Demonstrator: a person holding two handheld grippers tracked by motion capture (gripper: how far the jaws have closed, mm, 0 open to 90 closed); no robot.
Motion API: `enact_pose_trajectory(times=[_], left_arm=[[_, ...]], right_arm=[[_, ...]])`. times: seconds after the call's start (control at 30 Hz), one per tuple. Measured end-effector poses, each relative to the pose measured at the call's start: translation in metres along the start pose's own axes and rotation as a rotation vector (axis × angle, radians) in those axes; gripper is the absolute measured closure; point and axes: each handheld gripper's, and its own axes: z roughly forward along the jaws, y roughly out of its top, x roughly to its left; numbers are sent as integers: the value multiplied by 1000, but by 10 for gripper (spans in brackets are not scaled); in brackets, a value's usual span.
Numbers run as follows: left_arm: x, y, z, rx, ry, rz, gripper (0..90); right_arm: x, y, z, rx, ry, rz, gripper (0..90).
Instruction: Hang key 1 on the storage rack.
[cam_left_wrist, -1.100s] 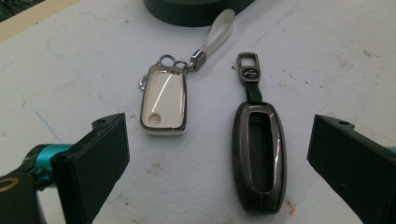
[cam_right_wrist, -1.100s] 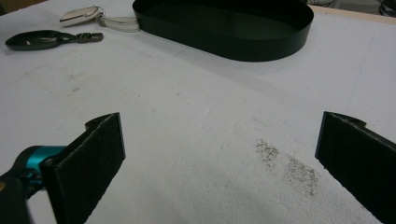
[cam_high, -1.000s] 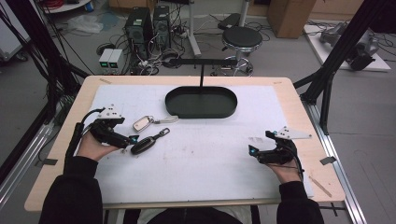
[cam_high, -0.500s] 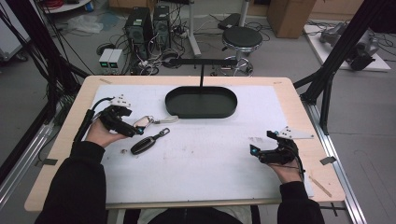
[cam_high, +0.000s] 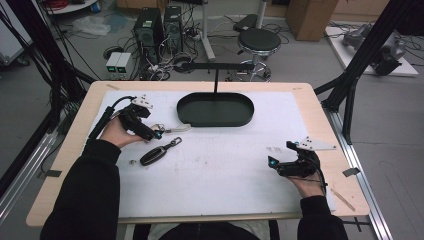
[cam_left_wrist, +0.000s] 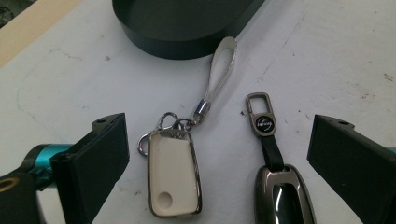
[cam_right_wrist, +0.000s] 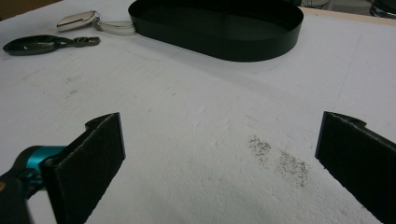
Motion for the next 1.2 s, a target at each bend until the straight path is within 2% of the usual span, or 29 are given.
enact_pose_trajectory(times=[0.07, 0.2, 0.37, 0.5, 0.57, 0.73, 0.8, 1.0, 1.13, 1.2], left_arm=[[2, 5, 5, 21, 1, 8, 61], [3, 13, 13, 18, -11, -2, 61], [0, 21, 30, 58, -31, 15, 61], [1, 26, 45, 61, -52, 11, 61], [2, 25, 53, 61, -50, 2, 61], [3, 25, 70, 99, -46, 10, 61], [3, 28, 75, 93, -39, 12, 61], [1, 32, 86, 118, -54, 7, 71], [1, 30, 89, 141, -35, 17, 78], [2, 30, 90, 149, -27, 10, 111]], right_arm=[[0, 0, 0, 0, -1, -2, 7], [-1, -1, -1, 5, -6, -2, 7], [0, -2, 0, 8, 0, -11, 7], [1, -2, 0, 4, 6, -18, 7], [2, -2, 0, 7, 7, -14, 7], [3, -4, 2, 24, 5, -27, 7], [4, -4, 2, 25, 4, -23, 7], [3, -6, -1, 29, -2, -15, 7], [1, -7, -2, 29, -6, -10, 7], [0, -8, -3, 29, -10, -7, 7]])
